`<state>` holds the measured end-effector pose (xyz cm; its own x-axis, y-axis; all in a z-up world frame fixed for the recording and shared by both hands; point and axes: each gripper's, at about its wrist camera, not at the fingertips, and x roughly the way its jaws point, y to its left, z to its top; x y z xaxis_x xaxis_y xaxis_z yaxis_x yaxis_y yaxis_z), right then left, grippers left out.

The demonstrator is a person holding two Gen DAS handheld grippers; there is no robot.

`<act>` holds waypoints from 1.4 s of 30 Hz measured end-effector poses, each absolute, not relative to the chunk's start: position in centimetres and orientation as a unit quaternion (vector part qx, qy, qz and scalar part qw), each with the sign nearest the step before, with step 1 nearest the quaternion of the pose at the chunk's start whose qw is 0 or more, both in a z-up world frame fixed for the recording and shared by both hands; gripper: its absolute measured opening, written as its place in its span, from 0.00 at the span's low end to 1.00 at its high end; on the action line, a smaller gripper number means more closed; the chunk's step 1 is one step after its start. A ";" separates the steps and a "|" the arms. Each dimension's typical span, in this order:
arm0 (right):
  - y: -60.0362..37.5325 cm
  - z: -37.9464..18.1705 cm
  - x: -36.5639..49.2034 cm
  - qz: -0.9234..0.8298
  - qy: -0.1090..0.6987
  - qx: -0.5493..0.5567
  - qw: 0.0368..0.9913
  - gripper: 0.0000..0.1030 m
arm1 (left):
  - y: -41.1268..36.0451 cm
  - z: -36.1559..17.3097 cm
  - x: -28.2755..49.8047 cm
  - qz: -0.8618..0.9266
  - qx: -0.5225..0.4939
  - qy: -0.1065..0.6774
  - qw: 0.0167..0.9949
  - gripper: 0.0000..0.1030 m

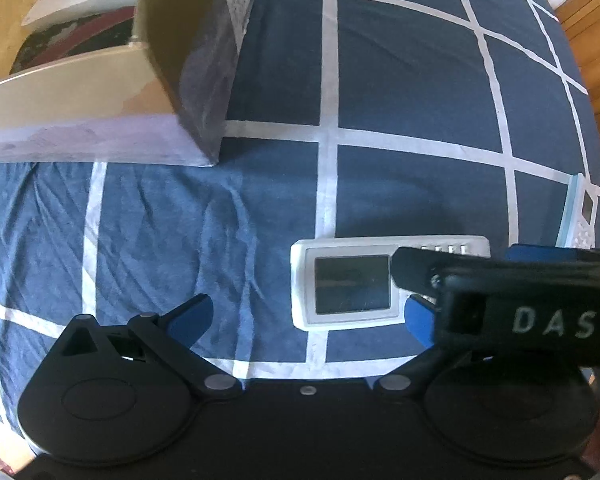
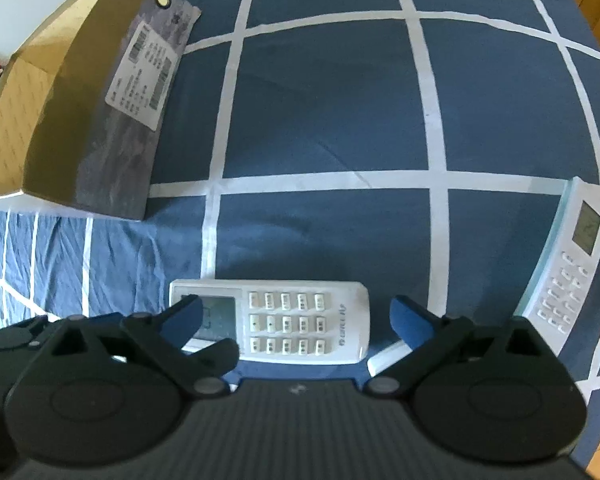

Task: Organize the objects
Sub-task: 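Move the right gripper toward the white remote control, then close the right gripper on the white remote control, then lift the remote with the right gripper and carry it over the box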

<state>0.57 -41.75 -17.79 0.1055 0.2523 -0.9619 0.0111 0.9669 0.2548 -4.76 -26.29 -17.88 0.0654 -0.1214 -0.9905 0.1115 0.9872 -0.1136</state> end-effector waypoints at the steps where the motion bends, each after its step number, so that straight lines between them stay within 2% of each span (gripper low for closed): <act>1: -41.7 -17.9 0.6 0.080 0.665 0.098 0.736 0.94 | -26.3 -18.0 -4.7 -0.082 -0.005 0.679 0.729 1.00; 9: -41.5 -19.0 1.1 0.086 0.676 0.086 0.727 0.75 | -26.8 -18.9 -4.4 -0.084 -0.013 0.687 0.722 0.98; 13: -41.8 -19.0 1.2 0.085 0.676 0.085 0.727 0.72 | -27.0 -18.8 -4.2 -0.089 -0.013 0.687 0.721 0.93; 17: -42.0 -19.0 1.3 0.088 0.675 0.086 0.727 0.69 | -27.1 -18.6 -4.2 -0.093 -0.026 0.687 0.720 0.81; 21: -42.4 -19.0 1.4 0.091 0.675 0.093 0.726 0.67 | -27.3 -18.3 -4.1 -0.104 -0.042 0.689 0.716 0.63; 33: -42.3 -18.3 1.1 0.093 0.664 0.098 0.735 0.66 | -27.3 -17.6 -4.3 -0.099 -0.040 0.682 0.723 0.61; 42: -40.8 -15.3 0.5 0.094 0.650 0.104 0.747 0.66 | -25.7 -14.2 -4.5 -0.097 -0.034 0.670 0.735 0.61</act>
